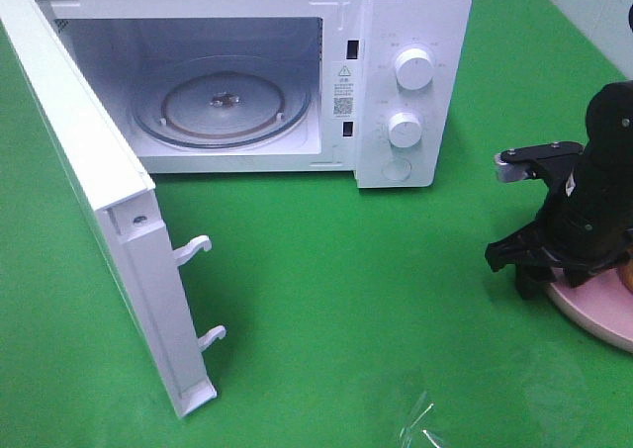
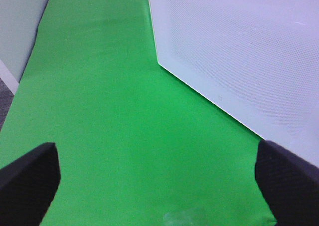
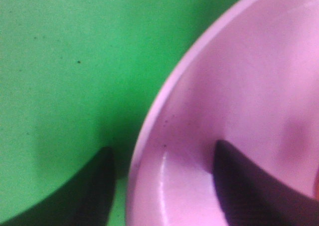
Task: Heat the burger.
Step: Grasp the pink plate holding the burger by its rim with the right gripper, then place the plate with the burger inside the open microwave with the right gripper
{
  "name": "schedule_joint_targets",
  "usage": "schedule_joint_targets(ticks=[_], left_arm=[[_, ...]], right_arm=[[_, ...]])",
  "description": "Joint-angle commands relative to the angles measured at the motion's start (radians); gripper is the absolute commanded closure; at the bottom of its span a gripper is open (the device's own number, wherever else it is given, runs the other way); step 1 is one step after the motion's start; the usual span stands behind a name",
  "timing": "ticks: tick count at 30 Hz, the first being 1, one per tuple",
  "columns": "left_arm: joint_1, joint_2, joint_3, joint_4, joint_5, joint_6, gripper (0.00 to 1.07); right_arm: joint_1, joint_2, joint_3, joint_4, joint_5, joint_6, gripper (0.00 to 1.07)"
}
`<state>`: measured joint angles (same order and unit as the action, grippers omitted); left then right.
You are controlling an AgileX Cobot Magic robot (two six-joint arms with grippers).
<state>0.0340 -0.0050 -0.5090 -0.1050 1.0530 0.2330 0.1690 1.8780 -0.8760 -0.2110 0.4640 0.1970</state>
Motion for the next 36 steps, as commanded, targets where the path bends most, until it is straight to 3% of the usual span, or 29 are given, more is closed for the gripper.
schedule_joint_targets(ticks=[1,2,3,4,6,18,36], left_arm=[[0.003,-0.020,0.003,-0.005,-0.006,-0.005,0.07],[0.003,-0.020,0.003,-0.005,-0.006,-0.005,0.07],[0.003,-0.020,0.003,-0.005,-0.006,-0.005,0.07],[0.003,-0.020,0.003,-0.005,-0.006,-0.005,0.07],[0.003,-0.020,0.003,-0.005,-0.006,-0.005,0.07],[0.003,-0.020,0.003,-0.005,-0.006,-0.005,0.07],[0.003,-0.020,0.003,-0.005,-0.006,-0.005,0.07]], right_arm=[[-0.005,0.018,0.002,0.006,0.030,0.009,0.86],[-0.005,0.018,0.002,0.004,0.034,0.008,0.93],[-0.005,0.018,0.002,0.004,0.034,0.008,0.93],[-0.005,0.018,0.002,0.003,0.038,0.003,1.04],[-0.005,0.018,0.002,0.003,0.038,-0.006,1.07],[-0.001,-0.006,0.002,0.002,0.050,-0.002,1.07],[0.105,-0.053,0.002,-0.249,0.194,0.278,1.07]])
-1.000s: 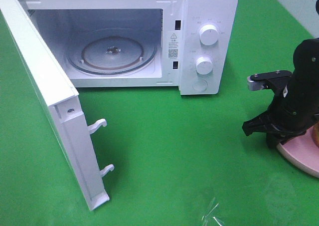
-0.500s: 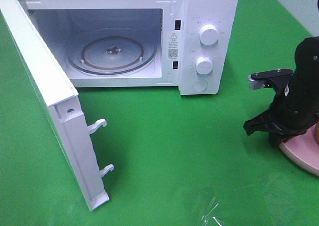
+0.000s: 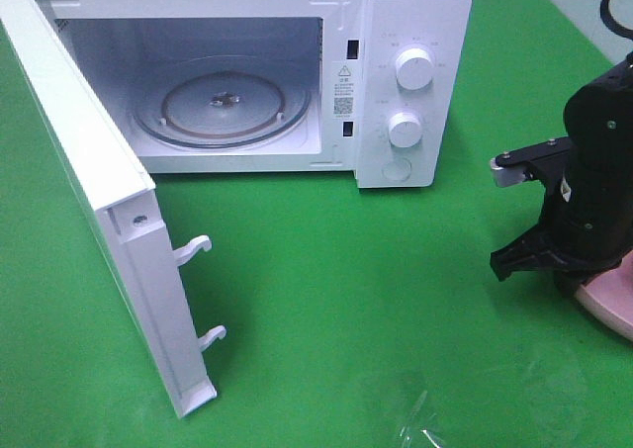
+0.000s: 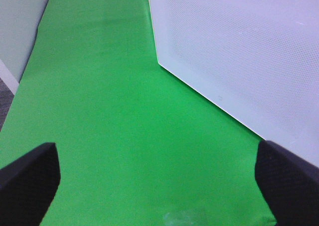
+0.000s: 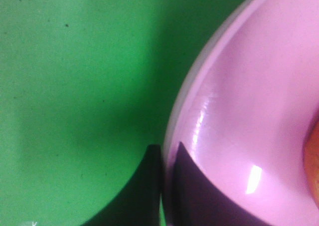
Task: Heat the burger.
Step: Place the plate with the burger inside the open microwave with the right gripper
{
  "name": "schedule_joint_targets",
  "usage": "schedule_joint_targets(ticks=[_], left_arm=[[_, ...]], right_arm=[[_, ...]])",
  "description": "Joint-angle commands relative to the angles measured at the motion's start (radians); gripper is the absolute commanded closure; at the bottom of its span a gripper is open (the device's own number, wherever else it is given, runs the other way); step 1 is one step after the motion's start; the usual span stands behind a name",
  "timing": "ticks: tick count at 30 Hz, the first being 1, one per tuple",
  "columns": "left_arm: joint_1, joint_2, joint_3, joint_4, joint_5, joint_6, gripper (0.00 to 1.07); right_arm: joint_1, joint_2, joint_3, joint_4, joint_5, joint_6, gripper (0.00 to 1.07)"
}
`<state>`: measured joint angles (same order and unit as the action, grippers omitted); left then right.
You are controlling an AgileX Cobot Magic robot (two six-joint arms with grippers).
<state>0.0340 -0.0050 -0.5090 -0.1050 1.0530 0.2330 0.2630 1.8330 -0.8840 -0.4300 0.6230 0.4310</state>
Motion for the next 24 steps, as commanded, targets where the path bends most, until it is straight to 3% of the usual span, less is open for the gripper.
schedule_joint_targets(ticks=[1,24], left_arm=[[0.003,-0.020,0.003,-0.005,-0.006,-0.005,0.07],[0.003,-0.020,0.003,-0.005,-0.006,-0.005,0.07]], right_arm=[[0.028,-0.008,0.010,-0.048,0.048,0.067,1.07],[0.175,-0.053,0.014,-0.222,0.191,0.217,1.07]])
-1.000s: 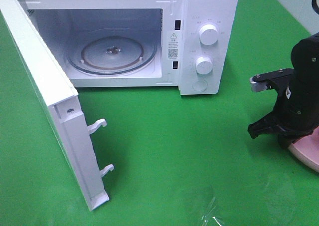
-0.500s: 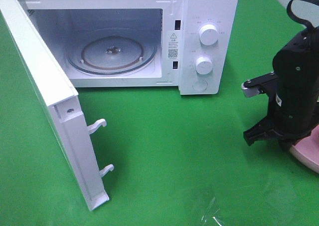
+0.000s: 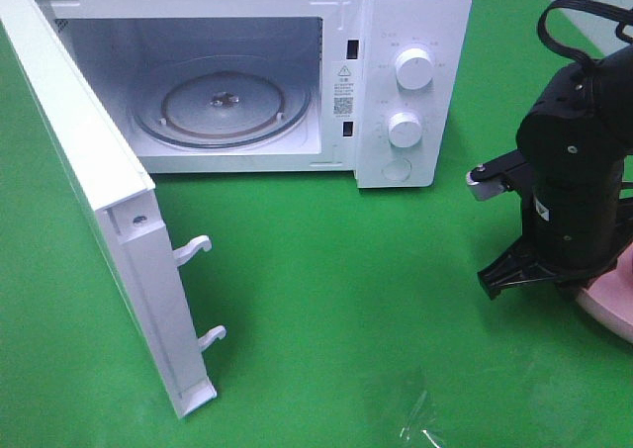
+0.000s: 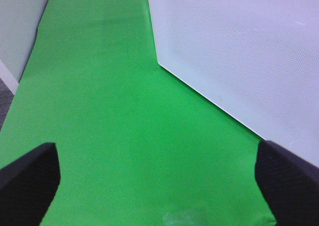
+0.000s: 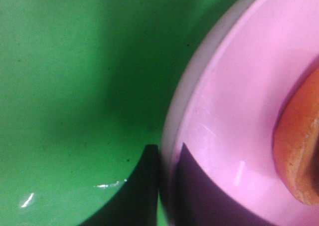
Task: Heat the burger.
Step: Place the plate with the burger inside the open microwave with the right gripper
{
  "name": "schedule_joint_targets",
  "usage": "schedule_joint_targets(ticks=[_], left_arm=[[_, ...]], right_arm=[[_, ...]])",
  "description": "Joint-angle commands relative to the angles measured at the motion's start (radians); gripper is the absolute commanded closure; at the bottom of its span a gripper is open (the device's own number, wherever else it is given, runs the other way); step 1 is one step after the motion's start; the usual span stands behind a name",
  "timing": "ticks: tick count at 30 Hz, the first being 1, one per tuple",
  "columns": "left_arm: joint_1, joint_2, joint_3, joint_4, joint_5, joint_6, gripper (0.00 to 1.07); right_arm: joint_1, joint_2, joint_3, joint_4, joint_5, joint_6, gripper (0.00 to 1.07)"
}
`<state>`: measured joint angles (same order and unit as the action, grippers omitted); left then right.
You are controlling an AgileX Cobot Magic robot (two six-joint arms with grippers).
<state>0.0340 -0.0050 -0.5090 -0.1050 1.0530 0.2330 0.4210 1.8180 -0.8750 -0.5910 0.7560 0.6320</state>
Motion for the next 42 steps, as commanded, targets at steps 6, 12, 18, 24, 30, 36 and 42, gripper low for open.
schedule_joint_targets(ticks=[6,12,18,24,30,36,42], left_arm=[[0.003,-0.020,0.003,-0.005,-0.006,-0.005,0.07],[0.003,-0.020,0.003,-0.005,-0.006,-0.004,0.07],[0.003,-0.020,0.003,-0.005,-0.006,-0.004,0.07],[0.003,-0.020,0.003,-0.005,-0.006,-0.004,0.07],[0.003,-0.020,0.003,-0.005,-0.006,-0.004,0.07],[0.003,-0.020,0.003,-0.005,-0.006,-0.004,0.07],[0.003,-0.020,0.003,-0.005,-0.006,-0.004,0.07]], right_arm=[[0.027,-0.078,0.017,-0.082,0.090,0.026,1.07],[0.039,-0.122,0.036,-0.084,0.107,0.026,1.07],[0.061,-0.160,0.049,-0.086,0.127,0.026,1.07],[0.093,-0.212,0.086,-0.084,0.136,0.029,1.07],[0.135,-0.263,0.124,-0.087,0.160,0.042,1.07],[0.175,-0.317,0.162,-0.088,0.169,0.051,1.07],[0.237,-0.364,0.195,-0.085,0.202,0.052,1.07]])
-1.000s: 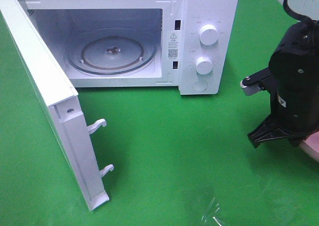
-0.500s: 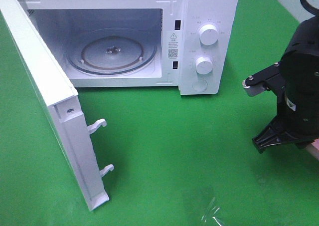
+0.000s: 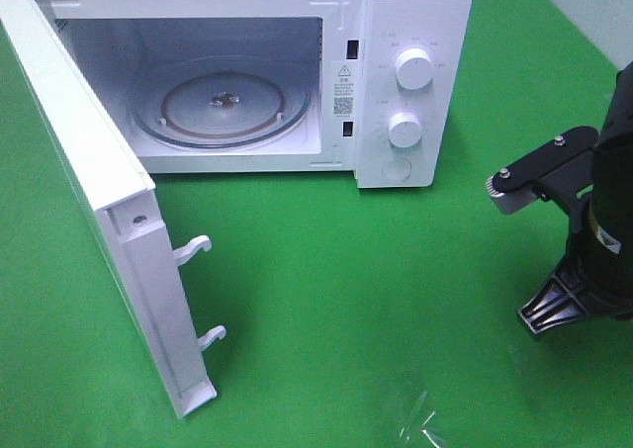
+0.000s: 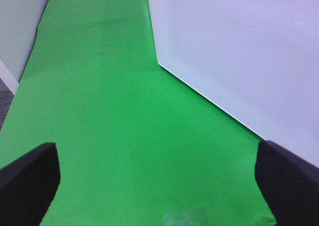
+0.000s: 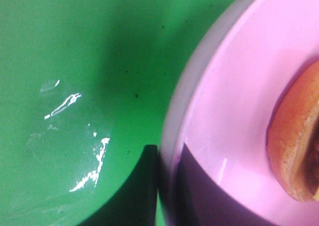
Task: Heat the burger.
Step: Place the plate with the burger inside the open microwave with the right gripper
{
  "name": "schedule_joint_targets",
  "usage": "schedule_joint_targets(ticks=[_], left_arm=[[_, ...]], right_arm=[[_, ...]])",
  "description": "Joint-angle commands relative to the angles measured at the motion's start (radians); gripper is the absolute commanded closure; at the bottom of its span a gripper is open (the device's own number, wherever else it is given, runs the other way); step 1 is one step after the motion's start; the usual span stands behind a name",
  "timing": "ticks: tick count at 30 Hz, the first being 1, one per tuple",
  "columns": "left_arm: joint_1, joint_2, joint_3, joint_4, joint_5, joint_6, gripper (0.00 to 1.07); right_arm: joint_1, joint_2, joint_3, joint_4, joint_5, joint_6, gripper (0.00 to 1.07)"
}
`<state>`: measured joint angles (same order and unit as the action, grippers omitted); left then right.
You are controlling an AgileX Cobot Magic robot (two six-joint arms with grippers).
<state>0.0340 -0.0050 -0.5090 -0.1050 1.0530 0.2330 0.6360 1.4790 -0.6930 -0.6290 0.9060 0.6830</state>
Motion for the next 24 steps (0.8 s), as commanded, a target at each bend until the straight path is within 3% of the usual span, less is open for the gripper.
schedule_joint_targets(ticks=[1,24], left_arm=[[0.003,-0.020,0.003,-0.005,-0.006,-0.004,0.07],[0.003,-0.020,0.003,-0.005,-0.006,-0.003,0.07]], right_arm=[[0.022,-0.025,0.013,-0.047,0.052,0.001,1.07],[0.282,-0.173,0.115,-0.037,0.199,0.057,1.06]])
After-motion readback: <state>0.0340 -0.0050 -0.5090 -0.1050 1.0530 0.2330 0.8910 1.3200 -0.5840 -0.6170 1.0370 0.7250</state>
